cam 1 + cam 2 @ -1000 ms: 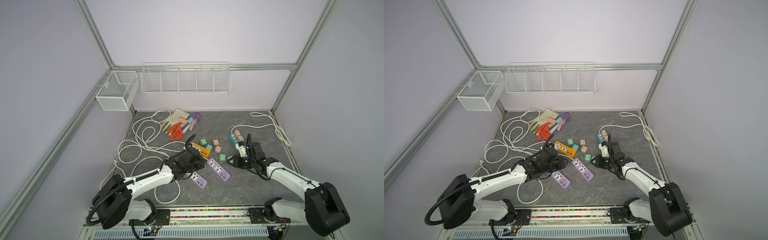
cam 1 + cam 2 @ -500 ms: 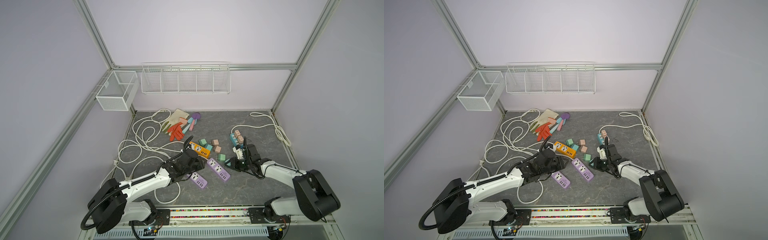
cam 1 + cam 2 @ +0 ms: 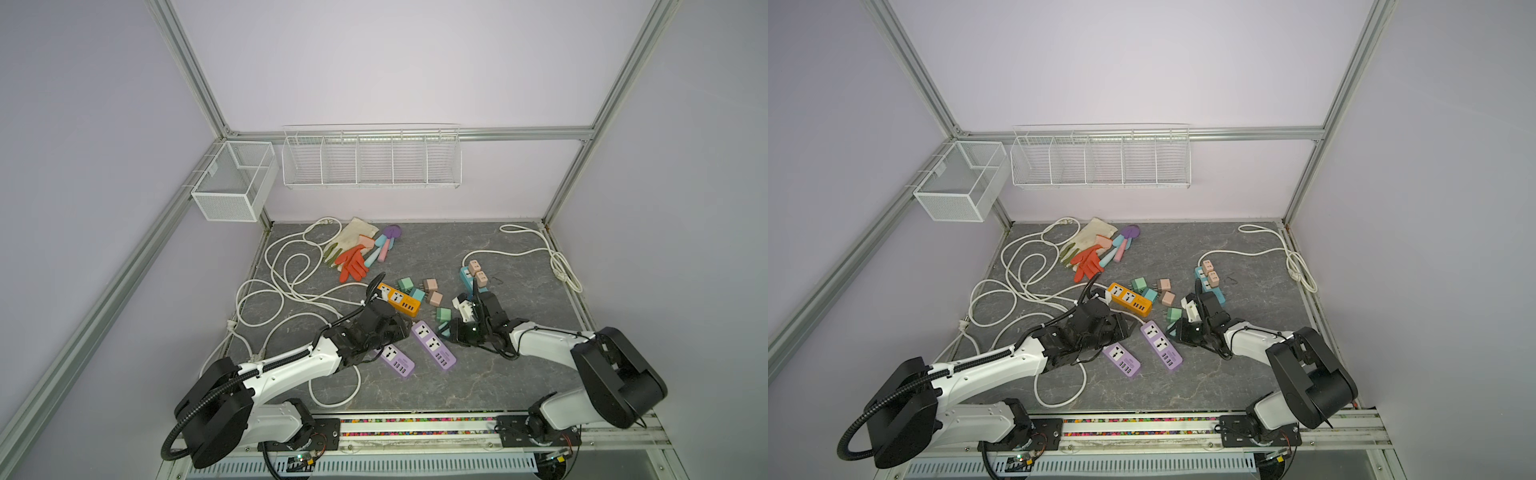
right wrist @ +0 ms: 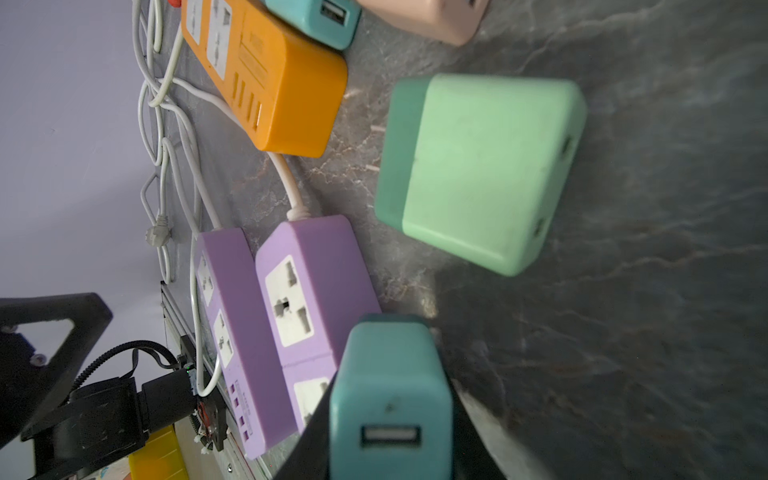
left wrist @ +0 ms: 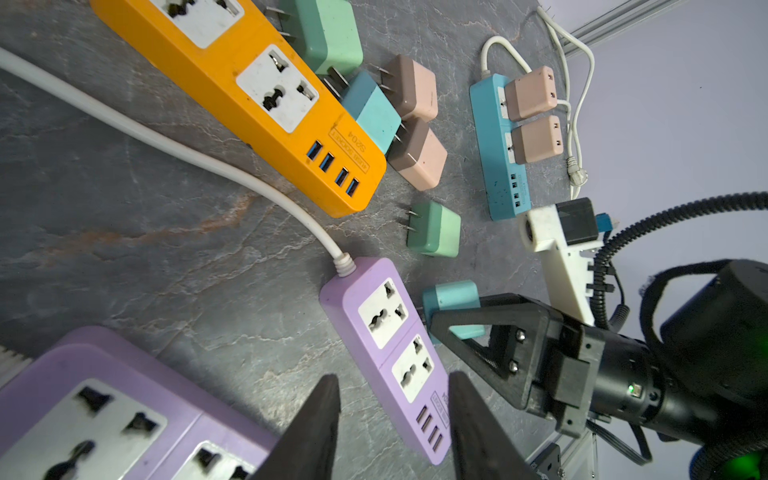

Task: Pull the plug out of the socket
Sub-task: 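Carry the teal plug beside the green plug and open the right gripper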

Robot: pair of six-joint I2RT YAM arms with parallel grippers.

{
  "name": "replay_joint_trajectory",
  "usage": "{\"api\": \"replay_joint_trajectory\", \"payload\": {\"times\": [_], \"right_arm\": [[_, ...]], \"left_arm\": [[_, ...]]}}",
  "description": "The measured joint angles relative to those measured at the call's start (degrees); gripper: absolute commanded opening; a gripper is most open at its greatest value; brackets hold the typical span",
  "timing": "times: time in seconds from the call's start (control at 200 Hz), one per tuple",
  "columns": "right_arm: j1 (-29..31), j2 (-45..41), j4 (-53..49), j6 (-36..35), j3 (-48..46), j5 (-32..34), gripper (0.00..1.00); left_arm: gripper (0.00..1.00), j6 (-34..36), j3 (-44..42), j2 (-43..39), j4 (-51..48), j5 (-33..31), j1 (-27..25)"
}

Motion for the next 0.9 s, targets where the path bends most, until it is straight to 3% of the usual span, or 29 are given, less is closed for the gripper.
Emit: {"api": "replay_joint_trajectory", "payload": {"times": [0.425, 0.9], "right_arm": [[0.04, -0.48, -0.33, 0.55, 0.11, 2.03, 0.56], [-2.32, -9.84, -15.06, -5.4, 3.19, 9.42, 0.79]], "left_arm": [[0.46, -0.11, -0.04, 0.0, 0.17, 0.0, 0.0], [0.5, 1.09, 2.01, -0.02, -2.08, -0.15, 0.0]]}}
